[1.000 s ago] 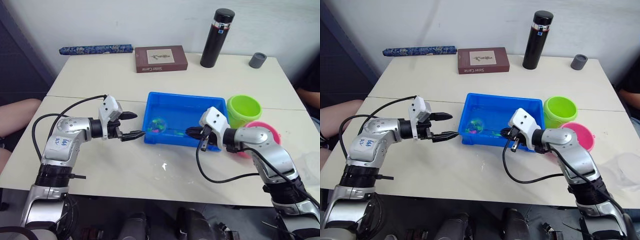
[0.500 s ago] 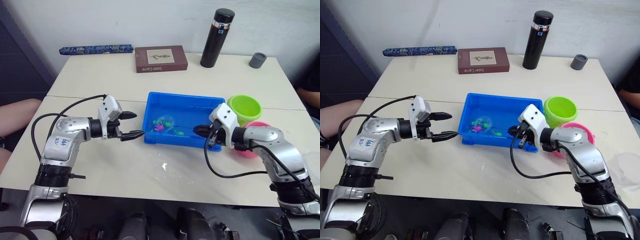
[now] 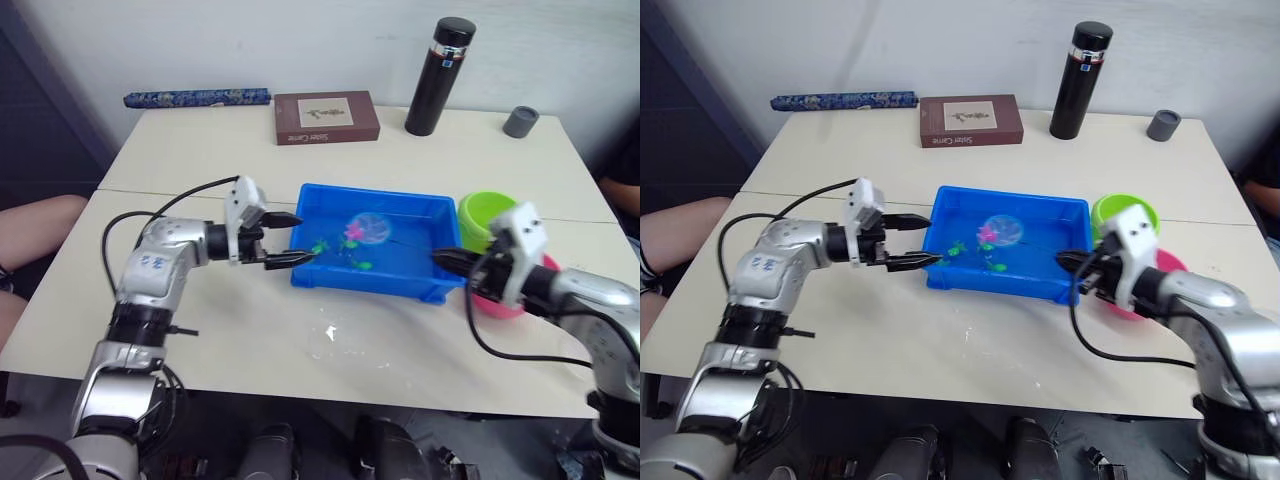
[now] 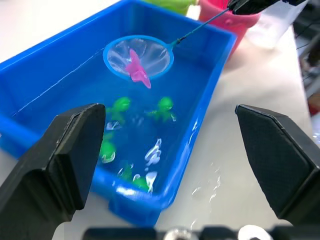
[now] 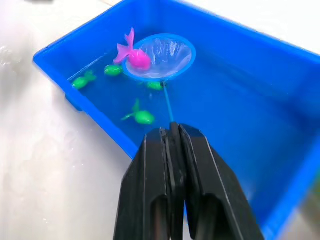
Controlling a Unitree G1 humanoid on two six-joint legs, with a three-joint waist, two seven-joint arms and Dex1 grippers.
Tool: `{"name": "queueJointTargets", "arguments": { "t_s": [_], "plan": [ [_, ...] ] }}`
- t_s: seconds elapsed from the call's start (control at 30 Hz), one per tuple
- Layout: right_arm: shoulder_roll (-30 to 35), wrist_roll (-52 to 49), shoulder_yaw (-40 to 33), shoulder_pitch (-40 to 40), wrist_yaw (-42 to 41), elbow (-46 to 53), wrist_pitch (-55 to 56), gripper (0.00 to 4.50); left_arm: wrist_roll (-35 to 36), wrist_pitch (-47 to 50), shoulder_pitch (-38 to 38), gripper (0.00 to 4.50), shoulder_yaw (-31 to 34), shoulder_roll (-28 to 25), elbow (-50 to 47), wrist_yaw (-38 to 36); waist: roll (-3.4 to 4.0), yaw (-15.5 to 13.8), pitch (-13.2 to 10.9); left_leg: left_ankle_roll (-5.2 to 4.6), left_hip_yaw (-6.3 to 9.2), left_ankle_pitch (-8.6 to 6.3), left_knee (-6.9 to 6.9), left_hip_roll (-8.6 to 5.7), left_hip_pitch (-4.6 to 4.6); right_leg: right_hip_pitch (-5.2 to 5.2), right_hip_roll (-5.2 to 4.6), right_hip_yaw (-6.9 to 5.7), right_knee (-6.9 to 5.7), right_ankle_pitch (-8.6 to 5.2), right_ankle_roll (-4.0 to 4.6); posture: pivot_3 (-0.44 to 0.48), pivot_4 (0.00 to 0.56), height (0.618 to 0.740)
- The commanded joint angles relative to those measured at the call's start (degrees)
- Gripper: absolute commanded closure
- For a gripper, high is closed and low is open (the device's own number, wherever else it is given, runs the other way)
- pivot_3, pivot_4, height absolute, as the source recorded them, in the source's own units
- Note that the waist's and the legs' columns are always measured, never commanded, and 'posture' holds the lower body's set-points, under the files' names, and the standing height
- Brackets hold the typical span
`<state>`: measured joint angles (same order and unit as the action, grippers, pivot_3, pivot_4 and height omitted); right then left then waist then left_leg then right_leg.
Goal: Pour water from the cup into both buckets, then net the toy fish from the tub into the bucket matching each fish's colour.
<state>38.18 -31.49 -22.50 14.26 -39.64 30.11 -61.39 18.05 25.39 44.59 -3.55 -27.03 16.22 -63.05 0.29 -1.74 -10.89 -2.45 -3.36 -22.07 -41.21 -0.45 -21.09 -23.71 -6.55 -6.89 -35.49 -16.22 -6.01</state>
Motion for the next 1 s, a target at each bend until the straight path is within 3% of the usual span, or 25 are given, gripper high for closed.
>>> {"name": "queueJointTargets", "arguments": {
  "t_s": [0.03,0.13,0.3,0.5,0.67,0.8,1.0],
  "plan": [
    [1.7,-3.8,-9.0,-2.9,2.8,7.6,-4.3,4.5,0.7,-2.3,3.6,0.03,-1.0,2.4,3.0,-2.3,0.0,0.1,0.0,0.0,-0.01,0.0,0.01,-0.02,-0.01,0.0,-0.01,0.01,0.01,0.01,-0.02,0.0,0.15,0.74],
    [1.8,-6.8,-17.3,-6.5,4.7,12.7,-8.5,4.5,0.5,-3.8,5.9,0.03,-2.5,5.2,5.7,-4.6,0.01,0.2,0.0,0.0,-0.02,0.0,0.03,0.0,0.03,0.0,0.01,0.03,0.0,0.01,-0.02,0.0,0.15,0.74],
    [3.5,-10.5,-38.0,-15.6,4.6,22.1,-16.1,4.5,0.4,-7.6,11.1,0.03,-4.7,11.3,12.5,-9.6,0.02,-0.5,0.0,-0.01,-0.01,0.0,0.03,-0.02,0.0,-0.01,0.0,0.01,-0.02,0.01,-0.02,0.0,0.15,0.74],
    [6.0,-9.8,-48.2,-24.4,4.1,25.9,-16.5,4.5,-0.7,-11.6,14.4,0.03,-4.9,15.0,18.3,-11.8,0.03,0.0,0.0,-0.05,-0.18,0.0,0.12,-0.03,0.16,0.0,0.02,0.24,-0.02,0.03,-0.06,0.0,0.15,0.74],
    [12.1,5.5,-40.8,-40.5,3.7,29.3,0.7,4.5,-1.3,-13.3,15.2,0.03,-4.7,15.9,20.6,-12.5,0.04,0.1,0.0,-0.06,-0.28,0.0,0.19,-0.04,0.21,0.0,0.03,0.38,0.01,0.03,-0.06,0.0,0.15,0.74],
    [17.8,31.9,-33.3,-56.7,2.0,25.1,28.3,4.5,-1.7,-13.8,15.1,0.03,-4.2,15.5,21.0,-12.4,0.0,0.2,0.0,-0.07,-0.45,0.0,0.29,-0.09,0.42,0.02,0.02,0.59,-0.01,0.04,-0.11,0.0,0.15,0.74],
    [19.2,50.7,-32.0,-61.0,1.7,14.3,59.6,4.5,-2.1,-13.6,14.7,0.03,-3.6,14.5,20.2,-11.5,-0.08,0.1,0.0,-0.05,-0.5,0.0,0.29,-0.04,0.53,0.15,0.08,0.63,0.1,0.05,-0.15,0.0,0.15,0.74]
  ]
}}
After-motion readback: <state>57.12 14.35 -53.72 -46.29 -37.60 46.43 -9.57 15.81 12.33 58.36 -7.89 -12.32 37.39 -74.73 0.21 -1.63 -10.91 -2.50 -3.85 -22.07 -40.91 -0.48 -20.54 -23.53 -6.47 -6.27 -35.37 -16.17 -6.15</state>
